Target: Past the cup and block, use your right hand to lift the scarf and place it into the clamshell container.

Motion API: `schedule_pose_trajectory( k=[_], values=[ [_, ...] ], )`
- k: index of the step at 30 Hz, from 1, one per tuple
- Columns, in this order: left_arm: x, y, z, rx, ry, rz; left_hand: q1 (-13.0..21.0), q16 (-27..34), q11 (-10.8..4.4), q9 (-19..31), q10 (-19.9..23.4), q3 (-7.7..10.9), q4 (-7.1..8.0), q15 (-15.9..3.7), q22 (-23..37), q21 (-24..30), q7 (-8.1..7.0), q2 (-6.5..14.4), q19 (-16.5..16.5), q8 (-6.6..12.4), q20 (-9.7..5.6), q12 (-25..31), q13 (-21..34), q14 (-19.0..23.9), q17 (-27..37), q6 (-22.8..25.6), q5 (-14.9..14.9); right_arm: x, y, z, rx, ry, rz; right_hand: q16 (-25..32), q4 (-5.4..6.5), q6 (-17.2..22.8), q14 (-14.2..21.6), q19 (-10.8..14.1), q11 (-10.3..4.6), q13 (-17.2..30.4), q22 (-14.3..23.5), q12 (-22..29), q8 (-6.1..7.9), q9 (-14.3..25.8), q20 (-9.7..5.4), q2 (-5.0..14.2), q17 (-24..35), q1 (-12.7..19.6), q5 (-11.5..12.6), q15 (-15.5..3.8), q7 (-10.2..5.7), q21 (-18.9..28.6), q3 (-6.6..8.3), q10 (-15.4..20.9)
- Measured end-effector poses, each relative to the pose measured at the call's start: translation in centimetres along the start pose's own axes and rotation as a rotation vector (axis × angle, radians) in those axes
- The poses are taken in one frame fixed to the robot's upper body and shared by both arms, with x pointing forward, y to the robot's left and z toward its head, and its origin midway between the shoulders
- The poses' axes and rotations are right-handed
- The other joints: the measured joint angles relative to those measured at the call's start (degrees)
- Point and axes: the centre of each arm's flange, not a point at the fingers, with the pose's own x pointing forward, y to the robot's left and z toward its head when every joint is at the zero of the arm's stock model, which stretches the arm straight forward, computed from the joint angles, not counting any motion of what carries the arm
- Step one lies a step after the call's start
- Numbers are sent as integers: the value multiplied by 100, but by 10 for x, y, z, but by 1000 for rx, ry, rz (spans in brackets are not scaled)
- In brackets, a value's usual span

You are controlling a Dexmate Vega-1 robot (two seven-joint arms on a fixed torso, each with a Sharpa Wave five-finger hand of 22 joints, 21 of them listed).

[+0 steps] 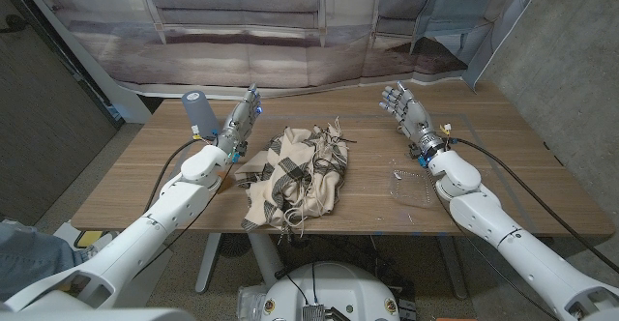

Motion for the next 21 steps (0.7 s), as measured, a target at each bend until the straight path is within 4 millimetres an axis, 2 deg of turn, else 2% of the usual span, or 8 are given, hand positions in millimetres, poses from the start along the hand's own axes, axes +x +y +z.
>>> schedule_pose_trajectory(
  k=[21],
  values=[
    [-2,-4,4,14,1,-9,23,0,-21,0,21,0,0,0,0,0,-21,23,-13,-40,12,0,-1,0,0,22,0,-11,17,7,-12,-40,53,0,-23,21,20,0,-40,29,0,0,0,0,0,-35,0,42,0,-21,-21,-44,-10,39]
  ],
)
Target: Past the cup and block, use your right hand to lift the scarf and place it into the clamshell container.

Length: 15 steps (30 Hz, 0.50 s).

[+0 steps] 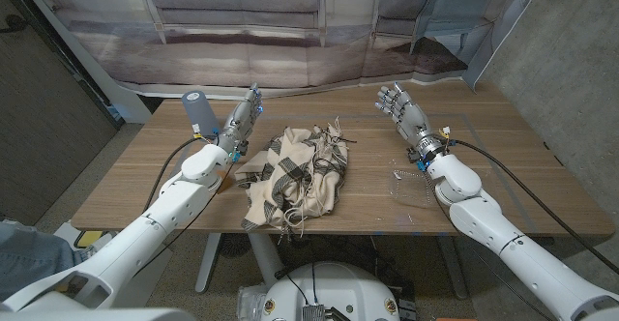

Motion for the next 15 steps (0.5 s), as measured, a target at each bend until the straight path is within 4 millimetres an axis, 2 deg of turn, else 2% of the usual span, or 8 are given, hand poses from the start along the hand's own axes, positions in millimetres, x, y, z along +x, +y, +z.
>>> schedule_pose_trajectory(
  k=[15],
  values=[
    [-12,0,-1,10,5,-1,18,0,0,0,0,-19,-19,0,0,0,0,18,-9,0,8,0,-1,0,0,0,0,-3,11,7,-21,-18,39,0,-39,0,0,0,0,-1,0,0,0,0,0,31,0,30,0,0,0,-22,8,0]
  ],
)
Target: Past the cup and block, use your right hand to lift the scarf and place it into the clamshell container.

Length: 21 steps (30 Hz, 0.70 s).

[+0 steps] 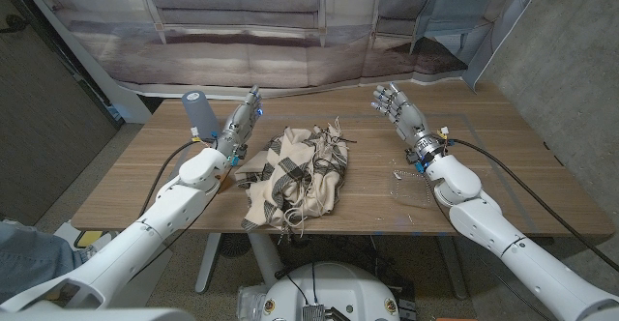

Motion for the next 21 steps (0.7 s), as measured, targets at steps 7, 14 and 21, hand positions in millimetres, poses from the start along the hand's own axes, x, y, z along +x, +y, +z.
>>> schedule_pose_trajectory(
  k=[7,14,21],
  values=[
    [-6,1,0,2,-2,6,12,0,0,0,0,0,0,0,0,0,0,12,0,0,0,0,0,0,0,0,0,-1,6,3,-21,-8,17,0,0,0,0,32,0,0,0,0,0,0,-32,0,0,0,0,0,0,0,0,0],
    [-9,3,0,10,-1,6,12,0,0,0,0,1,1,0,0,0,0,12,0,0,0,0,0,0,0,0,0,-2,13,5,-33,-16,33,0,0,0,0,31,-31,-1,0,0,0,0,-32,0,0,0,-23,0,0,-45,0,31],
    [-12,5,1,15,-7,11,12,0,-21,0,21,-15,-15,0,0,0,0,13,0,0,0,0,0,0,0,0,0,-3,18,6,-47,-23,43,0,0,11,0,31,-31,-1,0,0,0,30,-31,0,0,0,-23,0,-11,-45,0,30]
  ],
)
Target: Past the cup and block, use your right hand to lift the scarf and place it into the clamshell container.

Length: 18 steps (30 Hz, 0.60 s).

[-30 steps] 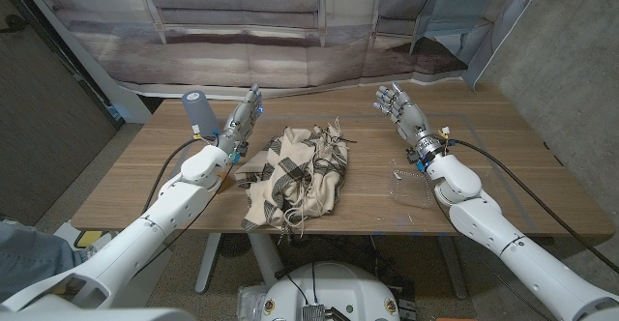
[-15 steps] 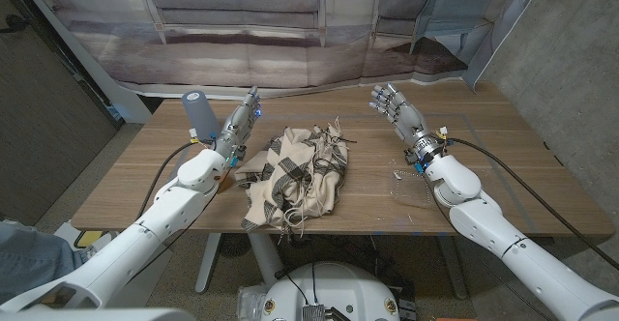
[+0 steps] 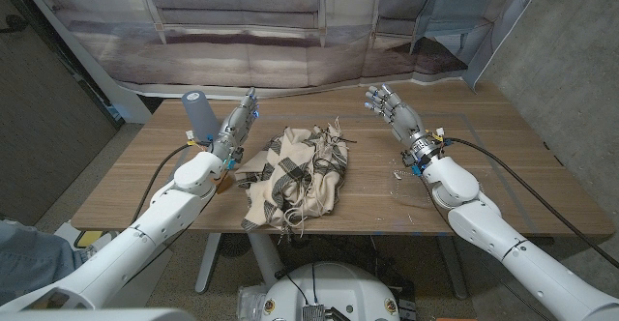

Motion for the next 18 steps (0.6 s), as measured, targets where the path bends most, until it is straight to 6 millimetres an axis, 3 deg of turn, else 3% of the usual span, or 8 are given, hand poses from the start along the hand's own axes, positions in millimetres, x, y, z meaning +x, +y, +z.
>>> schedule_pose_trajectory(
  k=[18],
  values=[
    [-3,8,4,5,-21,13,22,0,22,0,21,0,0,0,0,0,-10,22,31,0,30,0,0,1,0,53,0,1,14,2,-16,-14,36,-18,-23,-22,0,-1,12,-1,0,0,0,-1,1,23,0,23,0,0,-21,-44,-24,11]
  ],
)
